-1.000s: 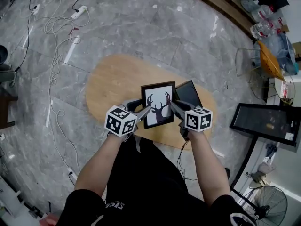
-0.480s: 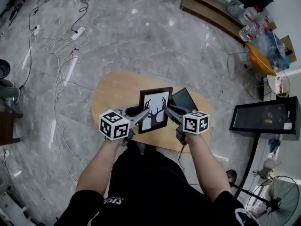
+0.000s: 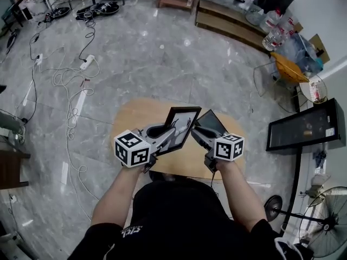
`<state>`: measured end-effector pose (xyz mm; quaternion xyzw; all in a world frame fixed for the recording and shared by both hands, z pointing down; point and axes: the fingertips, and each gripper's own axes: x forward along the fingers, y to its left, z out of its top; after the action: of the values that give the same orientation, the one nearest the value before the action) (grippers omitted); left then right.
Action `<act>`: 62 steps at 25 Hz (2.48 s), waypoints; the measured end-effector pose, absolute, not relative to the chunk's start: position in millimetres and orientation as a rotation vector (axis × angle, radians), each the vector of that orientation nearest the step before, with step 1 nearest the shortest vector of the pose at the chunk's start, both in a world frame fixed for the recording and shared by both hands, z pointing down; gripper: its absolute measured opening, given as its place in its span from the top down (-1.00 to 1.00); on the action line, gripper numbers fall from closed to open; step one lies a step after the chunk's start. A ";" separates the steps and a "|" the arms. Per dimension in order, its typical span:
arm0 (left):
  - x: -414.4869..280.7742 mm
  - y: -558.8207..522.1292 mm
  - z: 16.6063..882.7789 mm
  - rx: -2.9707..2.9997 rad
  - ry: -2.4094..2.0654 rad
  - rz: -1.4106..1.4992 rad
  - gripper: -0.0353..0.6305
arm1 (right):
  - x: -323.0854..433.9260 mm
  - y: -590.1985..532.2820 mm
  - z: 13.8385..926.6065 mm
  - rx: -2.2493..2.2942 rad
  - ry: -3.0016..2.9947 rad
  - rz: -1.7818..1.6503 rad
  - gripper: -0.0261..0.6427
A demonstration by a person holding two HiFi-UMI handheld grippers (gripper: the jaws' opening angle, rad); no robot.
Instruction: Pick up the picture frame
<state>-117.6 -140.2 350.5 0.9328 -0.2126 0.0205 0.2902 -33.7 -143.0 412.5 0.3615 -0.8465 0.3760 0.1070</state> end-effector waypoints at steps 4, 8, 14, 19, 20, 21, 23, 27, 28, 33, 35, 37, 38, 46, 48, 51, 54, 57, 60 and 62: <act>-121.3 -140.0 336.1 2.551 -0.584 0.100 0.75 | -30.3 -139.2 394.2 1.112 -2.531 1.075 0.67; -117.2 -145.9 315.7 2.611 -0.626 0.126 0.75 | -13.2 -142.3 372.1 1.164 -2.583 1.022 0.70; -98.8 -155.8 289.3 2.630 -0.742 0.141 0.75 | 70.7 -146.5 334.6 1.291 -2.621 0.886 0.74; -75.4 -167.6 273.6 2.620 -0.896 0.125 0.75 | 154.8 -141.5 309.1 1.380 -2.634 0.733 0.84; -68.2 -169.1 269.4 2.614 -0.932 0.114 0.75 | 171.1 -138.7 305.5 1.385 -2.637 0.711 0.85; -60.0 -170.3 264.5 2.610 -0.965 0.104 0.75 | 187.5 -136.0 302.0 1.390 -2.641 0.689 0.86; -41.4 -171.8 254.9 2.608 -1.022 0.089 0.75 | 218.9 -131.5 295.6 1.398 -2.647 0.645 0.88; -1.1 -170.0 243.5 2.613 -1.109 0.072 0.75 | 273.9 -125.2 285.6 1.391 -2.663 0.571 0.90; 8.1 -169.4 240.4 2.612 -1.124 0.063 0.75 | 285.0 -124.7 281.3 1.385 -2.672 0.556 0.91; 33.9 -165.7 222.5 2.616 -1.141 0.001 0.75 | 316.4 -126.1 247.5 1.413 -2.722 0.436 0.91; 33.1 -165.1 216.0 2.626 -1.144 -0.012 0.75 | 318.2 -127.7 231.5 1.435 -2.751 0.391 0.91; 26.8 -168.3 204.9 2.649 -1.138 -0.009 0.75 | 314.3 -131.0 211.5 1.462 -2.774 0.337 0.91; 21.8 -172.0 196.6 2.665 -1.134 -0.006 0.75 | 310.9 -133.7 200.3 1.481 -2.778 0.302 0.91; -10.4 -189.8 161.3 2.774 -1.218 0.045 0.75 | 281.9 -128.2 156.4 1.603 -2.791 0.124 0.91; -10.6 -189.8 159.9 2.789 -1.220 0.050 0.75 | 276.4 -125.3 159.5 1.606 -2.784 0.112 0.91; -11.0 -189.6 158.8 2.802 -1.225 0.035 0.75 | 268.7 -126.1 168.6 1.594 -2.767 0.110 0.91; -11.6 -191.0 160.7 2.791 -1.216 0.018 0.75 | 265.4 -128.9 171.6 1.599 -2.757 0.137 0.91; -12.5 -190.7 164.0 2.775 -1.205 0.017 0.75 | 264.6 -131.5 171.4 1.596 -2.747 0.146 0.92; -15.3 -188.5 170.7 2.763 -1.205 0.017 0.75 | 260.6 -132.5 175.8 1.584 -2.747 0.152 0.92; -16.7 -188.6 175.0 2.755 -1.207 0.015 0.75 | 257.9 -134.1 179.6 1.574 -2.748 0.154 0.92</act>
<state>-16.7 -188.6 175.0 0.9139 -0.4003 0.0051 0.0666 257.9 -134.1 179.6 0.4964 -0.8666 0.0484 -0.0145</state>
